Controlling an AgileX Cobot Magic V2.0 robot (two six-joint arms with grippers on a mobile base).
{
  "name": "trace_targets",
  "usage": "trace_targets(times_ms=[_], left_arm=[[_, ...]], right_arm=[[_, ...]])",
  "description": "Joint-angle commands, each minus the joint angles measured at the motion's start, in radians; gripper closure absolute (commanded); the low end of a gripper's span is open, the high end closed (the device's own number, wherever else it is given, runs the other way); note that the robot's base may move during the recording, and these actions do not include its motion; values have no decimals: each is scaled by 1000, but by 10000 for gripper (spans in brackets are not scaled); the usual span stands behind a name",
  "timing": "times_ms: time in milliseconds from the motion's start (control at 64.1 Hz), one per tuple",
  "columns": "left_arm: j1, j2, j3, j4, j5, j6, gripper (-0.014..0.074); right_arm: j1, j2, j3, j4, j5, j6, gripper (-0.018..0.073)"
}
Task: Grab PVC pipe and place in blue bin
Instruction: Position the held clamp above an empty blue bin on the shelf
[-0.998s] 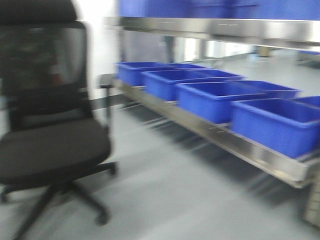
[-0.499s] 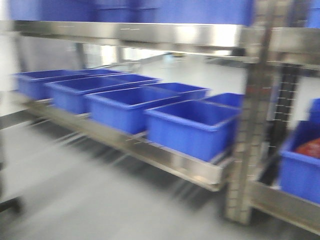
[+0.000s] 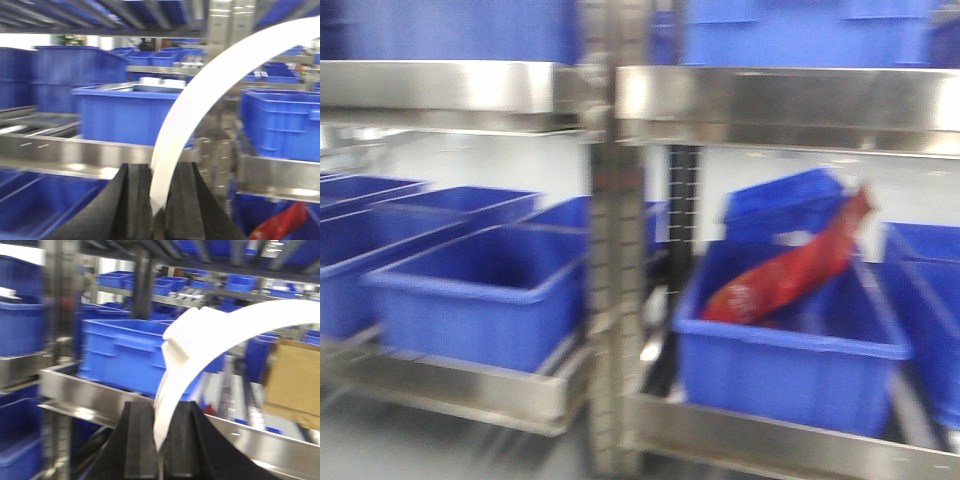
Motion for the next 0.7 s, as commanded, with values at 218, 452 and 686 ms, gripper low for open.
trace_targets(times_ms=[218, 452, 686], left_arm=[[4, -7, 0, -2, -25, 0, 707], [4, -7, 0, -2, -25, 0, 707], [4, -7, 0, -2, -28, 0, 707]], right_arm=[[1, -2, -2, -8, -32, -1, 727], [1, -2, -2, -8, -32, -1, 727], [1, 2, -2, -8, -32, -1, 727]])
